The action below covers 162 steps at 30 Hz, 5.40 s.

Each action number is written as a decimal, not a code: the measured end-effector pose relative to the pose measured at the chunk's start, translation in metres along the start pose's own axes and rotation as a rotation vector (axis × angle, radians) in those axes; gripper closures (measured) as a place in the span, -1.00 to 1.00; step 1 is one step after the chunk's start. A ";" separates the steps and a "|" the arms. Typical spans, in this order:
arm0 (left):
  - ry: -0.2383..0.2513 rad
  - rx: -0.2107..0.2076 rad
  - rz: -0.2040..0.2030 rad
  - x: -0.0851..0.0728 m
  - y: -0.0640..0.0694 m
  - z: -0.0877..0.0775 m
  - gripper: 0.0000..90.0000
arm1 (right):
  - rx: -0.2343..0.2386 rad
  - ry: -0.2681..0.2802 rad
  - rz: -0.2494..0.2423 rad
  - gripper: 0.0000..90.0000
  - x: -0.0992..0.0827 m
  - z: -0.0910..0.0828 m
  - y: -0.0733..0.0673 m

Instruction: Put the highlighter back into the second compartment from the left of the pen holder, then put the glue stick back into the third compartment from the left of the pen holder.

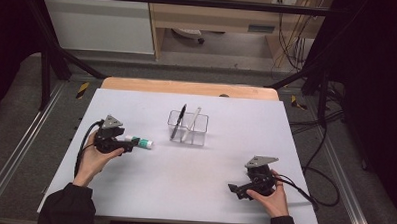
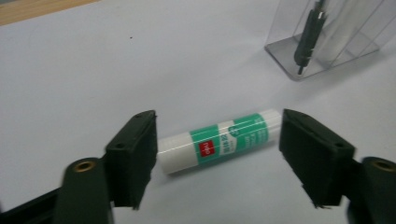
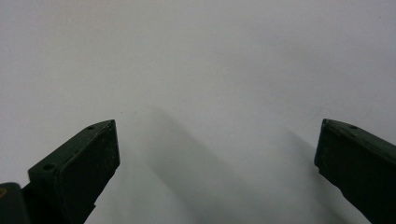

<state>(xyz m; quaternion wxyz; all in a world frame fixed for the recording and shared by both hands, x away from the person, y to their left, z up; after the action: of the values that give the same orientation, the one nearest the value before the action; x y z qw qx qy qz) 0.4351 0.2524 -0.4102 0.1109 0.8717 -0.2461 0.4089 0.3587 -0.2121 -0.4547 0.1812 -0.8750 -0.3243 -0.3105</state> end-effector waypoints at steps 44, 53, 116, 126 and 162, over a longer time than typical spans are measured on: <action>-0.097 -0.014 -0.033 -0.001 -0.007 0.050 0.99 | 0.005 0.005 0.008 -0.98 0.001 0.000 0.001; -0.112 -0.021 -0.016 -0.009 -0.004 0.043 0.99 | 0.004 0.008 0.006 -0.98 0.001 -0.002 0.001; -0.077 0.040 -0.063 -0.061 -0.034 -0.035 0.99 | 0.008 0.007 0.000 -0.98 0.000 -0.001 -0.001; -0.109 0.010 -0.073 -0.069 -0.026 -0.030 0.99 | 0.018 0.009 -0.008 -0.98 0.000 -0.002 -0.002; -0.107 -0.006 -0.117 -0.062 0.031 -0.013 0.99 | 0.044 0.007 -0.009 -0.98 0.005 0.001 -0.009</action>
<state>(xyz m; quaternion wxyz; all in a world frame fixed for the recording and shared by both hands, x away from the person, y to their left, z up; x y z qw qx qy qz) 0.3763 0.2524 -0.4498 0.1238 0.9048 -0.2017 0.3541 0.3556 -0.2033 -0.4510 0.1999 -0.8683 -0.3343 -0.3071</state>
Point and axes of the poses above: each handheld gripper's, and its own axes: z roughly forward along the jaws, x roughly out of its top, y roughly to its right, the point moved 1 cm from there along z, roughly forward along the jaws, and after that the axes turned 1 degree about x, right-handed, at the moved point
